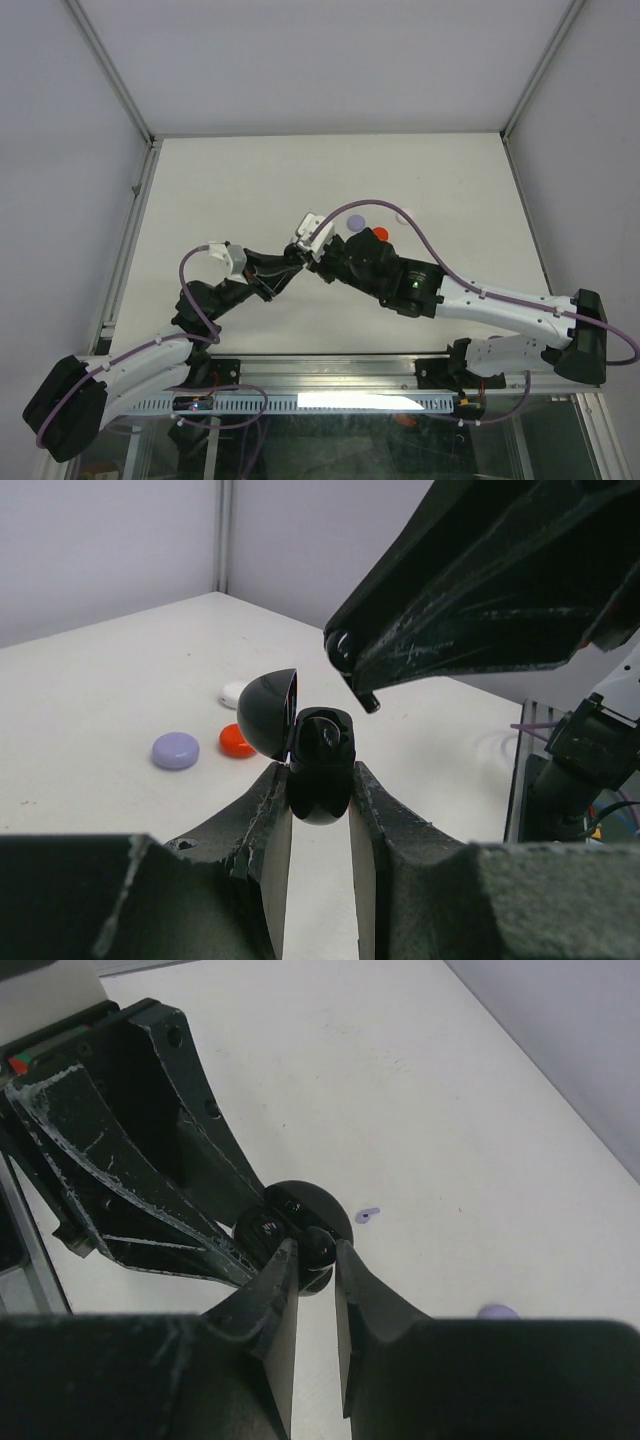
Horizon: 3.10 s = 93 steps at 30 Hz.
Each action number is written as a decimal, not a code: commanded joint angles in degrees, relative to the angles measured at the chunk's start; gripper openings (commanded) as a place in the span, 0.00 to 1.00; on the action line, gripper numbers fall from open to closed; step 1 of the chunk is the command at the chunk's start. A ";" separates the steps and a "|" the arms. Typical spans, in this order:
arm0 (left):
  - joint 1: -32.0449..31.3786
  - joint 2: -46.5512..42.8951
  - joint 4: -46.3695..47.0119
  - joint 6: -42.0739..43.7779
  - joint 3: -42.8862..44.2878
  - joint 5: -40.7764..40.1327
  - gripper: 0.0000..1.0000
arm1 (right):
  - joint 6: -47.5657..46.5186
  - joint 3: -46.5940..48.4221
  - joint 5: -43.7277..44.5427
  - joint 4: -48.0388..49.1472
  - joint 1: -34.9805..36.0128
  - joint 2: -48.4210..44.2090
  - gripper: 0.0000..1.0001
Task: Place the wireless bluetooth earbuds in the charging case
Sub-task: Place the earbud in the charging case.
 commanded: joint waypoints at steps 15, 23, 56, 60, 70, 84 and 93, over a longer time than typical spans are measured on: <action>0.64 -0.74 3.13 -9.49 4.28 2.54 0.00 | -4.63 -2.46 5.58 10.95 2.61 -0.55 0.19; 0.67 -0.72 0.82 -12.76 6.32 1.88 0.00 | -4.10 -2.80 4.83 10.88 3.00 -0.88 0.19; 0.64 -0.53 1.95 -16.22 5.59 -2.33 0.00 | 1.04 -6.28 -0.54 10.09 3.05 -4.88 0.28; 0.65 -0.15 2.86 -16.01 5.77 -1.41 0.00 | 1.22 -6.13 -0.45 9.65 3.05 -4.40 0.30; 0.64 -2.80 -3.77 -8.44 5.01 -3.00 0.00 | 4.10 -4.84 4.01 8.87 3.05 -7.94 0.54; 0.71 -3.72 -4.79 -4.19 4.77 -0.94 0.00 | 10.13 1.17 12.01 5.46 1.51 -2.71 0.71; 0.67 -3.75 -4.15 -4.68 4.55 -0.01 0.00 | 12.06 0.72 11.38 3.26 -0.77 -2.22 0.72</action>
